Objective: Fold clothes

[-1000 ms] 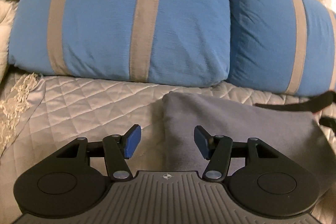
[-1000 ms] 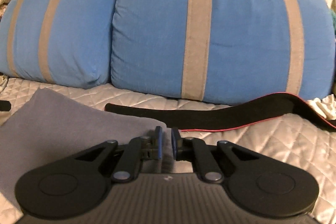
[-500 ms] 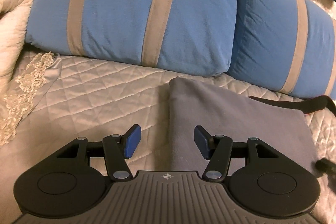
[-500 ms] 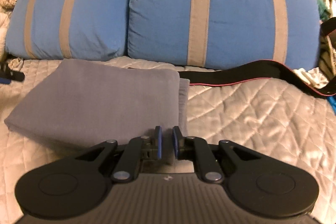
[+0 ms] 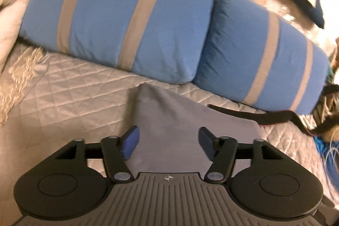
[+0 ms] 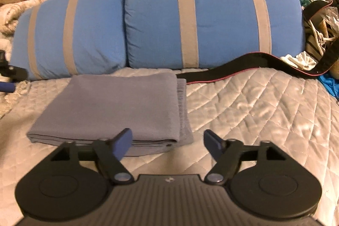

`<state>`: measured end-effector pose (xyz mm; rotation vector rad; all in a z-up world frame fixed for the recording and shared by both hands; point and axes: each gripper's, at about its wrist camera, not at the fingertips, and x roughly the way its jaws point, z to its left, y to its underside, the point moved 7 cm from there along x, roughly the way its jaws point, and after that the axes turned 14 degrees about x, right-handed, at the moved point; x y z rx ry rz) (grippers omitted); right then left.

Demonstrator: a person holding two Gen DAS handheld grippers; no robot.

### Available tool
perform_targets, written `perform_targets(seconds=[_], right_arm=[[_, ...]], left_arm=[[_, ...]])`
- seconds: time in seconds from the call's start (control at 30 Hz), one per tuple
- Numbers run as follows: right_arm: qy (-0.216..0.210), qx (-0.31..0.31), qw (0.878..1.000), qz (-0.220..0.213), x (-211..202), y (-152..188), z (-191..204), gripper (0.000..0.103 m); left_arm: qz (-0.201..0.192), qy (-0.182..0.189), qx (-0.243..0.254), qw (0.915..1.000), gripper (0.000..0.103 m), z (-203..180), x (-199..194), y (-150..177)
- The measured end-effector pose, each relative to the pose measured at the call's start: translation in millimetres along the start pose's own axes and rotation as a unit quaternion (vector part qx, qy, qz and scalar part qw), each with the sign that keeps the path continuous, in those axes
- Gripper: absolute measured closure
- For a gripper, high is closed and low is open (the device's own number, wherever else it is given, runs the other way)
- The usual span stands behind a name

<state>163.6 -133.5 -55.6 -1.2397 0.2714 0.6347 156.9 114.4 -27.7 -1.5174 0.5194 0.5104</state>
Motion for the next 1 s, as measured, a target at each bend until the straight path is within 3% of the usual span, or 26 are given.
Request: perform_targets(seconds=[0.2, 0.37, 0.53, 0.67, 0.8, 1.0], right_arm=[[0.006, -0.013, 1.0, 0.0, -9, 3, 5, 0.0], [0.009, -0.009, 1.0, 0.001, -11, 6, 4, 0.0], [0.018, -0.017, 1.0, 0.003, -2, 12, 9, 0.0], [0.014, -0.042, 0.999, -0.005, -3, 19, 16, 0.0], [0.015, -0.077, 0.997, -0.014, -7, 29, 25, 0.0], [-0.008, -0.099, 0.995, 0.018, -5, 44, 40, 0.0]], left_arm=[[-0.027, -0.019, 0.047, 0.9984, 0.022, -23, -16, 5], [-0.068, -0.037, 0.089, 0.993, 0.014, -31, -15, 34], [-0.052, -0.044, 0.11, 0.9916, 0.004, -32, -8, 50], [-0.049, -0.044, 0.113, 0.9914, 0.002, -29, -7, 58], [-0.014, -0.035, 0.107, 0.9936, 0.002, -23, 1, 77], [0.036, -0.035, 0.12, 0.9915, 0.002, -23, 13, 107]])
